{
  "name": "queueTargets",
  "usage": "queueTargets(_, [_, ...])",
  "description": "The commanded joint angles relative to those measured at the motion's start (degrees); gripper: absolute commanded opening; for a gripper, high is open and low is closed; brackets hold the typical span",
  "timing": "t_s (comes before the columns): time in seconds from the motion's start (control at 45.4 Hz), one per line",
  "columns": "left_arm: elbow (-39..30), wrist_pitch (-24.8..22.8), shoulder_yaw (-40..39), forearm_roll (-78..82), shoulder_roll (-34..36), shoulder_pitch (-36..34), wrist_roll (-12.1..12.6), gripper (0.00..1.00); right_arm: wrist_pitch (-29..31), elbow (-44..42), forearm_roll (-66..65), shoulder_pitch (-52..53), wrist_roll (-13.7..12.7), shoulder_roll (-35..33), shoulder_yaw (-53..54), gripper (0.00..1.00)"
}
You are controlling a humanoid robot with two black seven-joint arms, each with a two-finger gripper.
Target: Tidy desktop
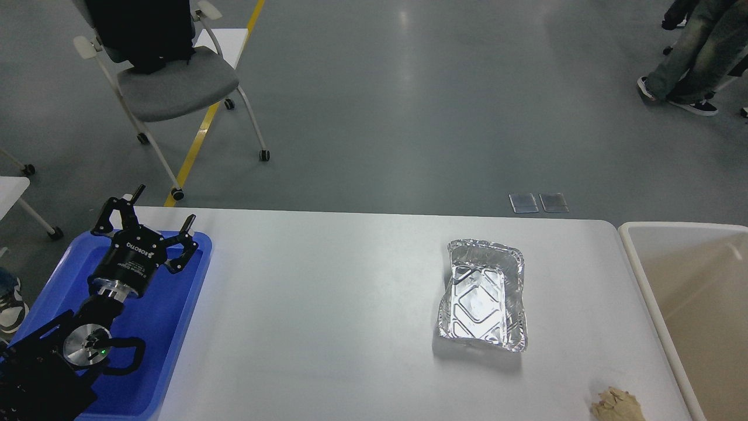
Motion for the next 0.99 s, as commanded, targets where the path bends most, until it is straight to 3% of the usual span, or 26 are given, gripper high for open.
queueTargets(0.0, [0.03, 0.0, 0.0, 0.0, 0.0, 0.0, 0.0, 0.99, 2.0, 6.82, -3.28, 11.81, 0.32, 2.05, -36.49, 1.0])
queueTargets(0.154, [0.03, 0.0, 0.0, 0.0, 0.0, 0.0, 0.0, 0.99, 2.09, 11.04, -3.45, 19.83, 0.32, 8.29, -56.13, 1.0])
queueTargets(0.264, [0.03, 0.0, 0.0, 0.0, 0.0, 0.0, 0.0, 0.99, 2.52, 13.94, -3.46, 20.27, 0.32, 10.05, -57.1, 1.0])
queueTargets(0.374, [-0.05, 0.0, 0.0, 0.0, 0.0, 0.0, 0.0, 0.99, 6.82, 17.02, -3.45, 21.06, 0.15, 12.69, -58.59, 1.0])
queueTargets(0.682, [0.03, 0.0, 0.0, 0.0, 0.0, 0.0, 0.0, 0.99, 10.08, 24.23, -3.54, 25.28, 0.06, 22.79, -74.67, 1.0])
queueTargets(0.969, [-0.05, 0.0, 0.0, 0.0, 0.0, 0.0, 0.0, 0.99, 20.8, 34.15, -3.72, 31.86, -0.29, 27.63, -84.61, 1.0])
